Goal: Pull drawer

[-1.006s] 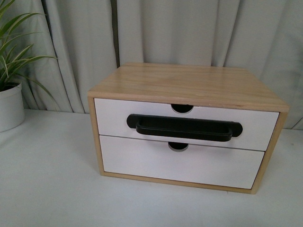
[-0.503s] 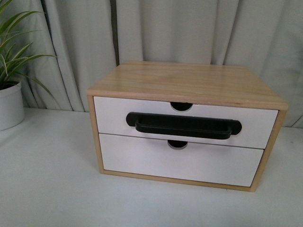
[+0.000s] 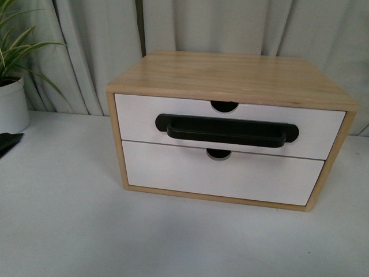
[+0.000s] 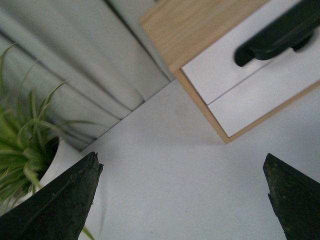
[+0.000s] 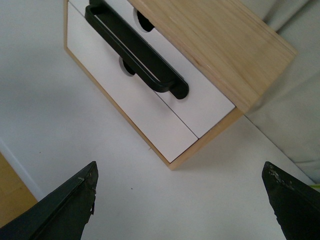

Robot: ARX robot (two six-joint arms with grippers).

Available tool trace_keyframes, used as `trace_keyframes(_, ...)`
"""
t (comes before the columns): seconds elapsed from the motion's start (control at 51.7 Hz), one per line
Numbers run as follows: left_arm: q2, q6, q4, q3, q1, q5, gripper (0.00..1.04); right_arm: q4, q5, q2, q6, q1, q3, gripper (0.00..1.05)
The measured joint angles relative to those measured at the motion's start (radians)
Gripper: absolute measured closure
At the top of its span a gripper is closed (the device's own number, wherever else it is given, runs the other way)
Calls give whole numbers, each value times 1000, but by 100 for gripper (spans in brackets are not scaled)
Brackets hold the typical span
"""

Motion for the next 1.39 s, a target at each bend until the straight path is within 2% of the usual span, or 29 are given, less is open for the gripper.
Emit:
trace_keyframes(0.097,114,122,-64,90,9,95,6,-50,-17,77,-72,15,66,9)
trace_keyframes(0.174,179,190,-118,152,3,130,6,-93,-22,130,-125,28,109,9)
trace_keyframes(0.309,280,309,-202,242,-38,139,6,-164,-32,222,-237,60,176,9)
trace_keyframes(0.541,434,472,-294,371,-130,127,6,-183,-29,332,-352,91,241,9)
trace_keyframes(0.812,589,557,-383,521,-195,114,6,-147,-16,430,-410,117,269,9)
trace_keyframes(1.392,803,640,-404,702,-256,105,6,-21,-44,618,-486,151,330,9)
